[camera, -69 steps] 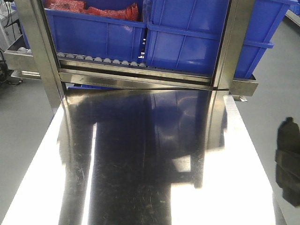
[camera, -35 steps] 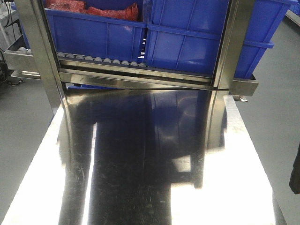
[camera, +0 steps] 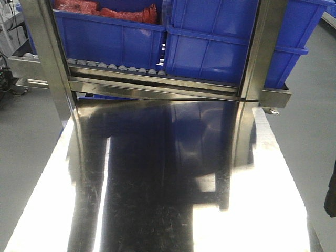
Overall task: Move and align brake pads A on conveyor
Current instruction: 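Back the base away from the steel table and turn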
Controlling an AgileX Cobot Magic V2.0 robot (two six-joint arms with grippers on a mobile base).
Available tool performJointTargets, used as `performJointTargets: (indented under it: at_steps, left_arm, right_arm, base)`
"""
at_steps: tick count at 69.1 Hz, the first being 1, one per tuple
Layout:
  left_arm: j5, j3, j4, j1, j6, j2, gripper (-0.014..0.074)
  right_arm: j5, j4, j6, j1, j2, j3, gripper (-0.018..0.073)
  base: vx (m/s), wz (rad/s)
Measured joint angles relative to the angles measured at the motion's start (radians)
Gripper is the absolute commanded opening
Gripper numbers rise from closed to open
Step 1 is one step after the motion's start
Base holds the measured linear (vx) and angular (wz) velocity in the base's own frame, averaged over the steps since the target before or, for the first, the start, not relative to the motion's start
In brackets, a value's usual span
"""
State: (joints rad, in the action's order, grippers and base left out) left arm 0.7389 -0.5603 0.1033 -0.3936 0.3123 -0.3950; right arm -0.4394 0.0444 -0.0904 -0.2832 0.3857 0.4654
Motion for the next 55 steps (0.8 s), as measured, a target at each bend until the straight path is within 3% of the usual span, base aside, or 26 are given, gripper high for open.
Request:
performJointTargets:
  at_steps: [21,55]
  left_arm:
    - [0.0,0.0,0.0,0.0,0.0,0.0,-0.0006]
    - [0.001,0.0,0.002,0.0,0.0,0.0,-0.0006]
  right_arm:
    - [0.0,0.0,0.001,0.0,0.0,0.0,-0.0004]
    - [0.0,-0.001,0.002,0.0,0.0,0.0,-0.0004]
  base:
    - [-0.07,0.37]
    - [-0.16,0.85]
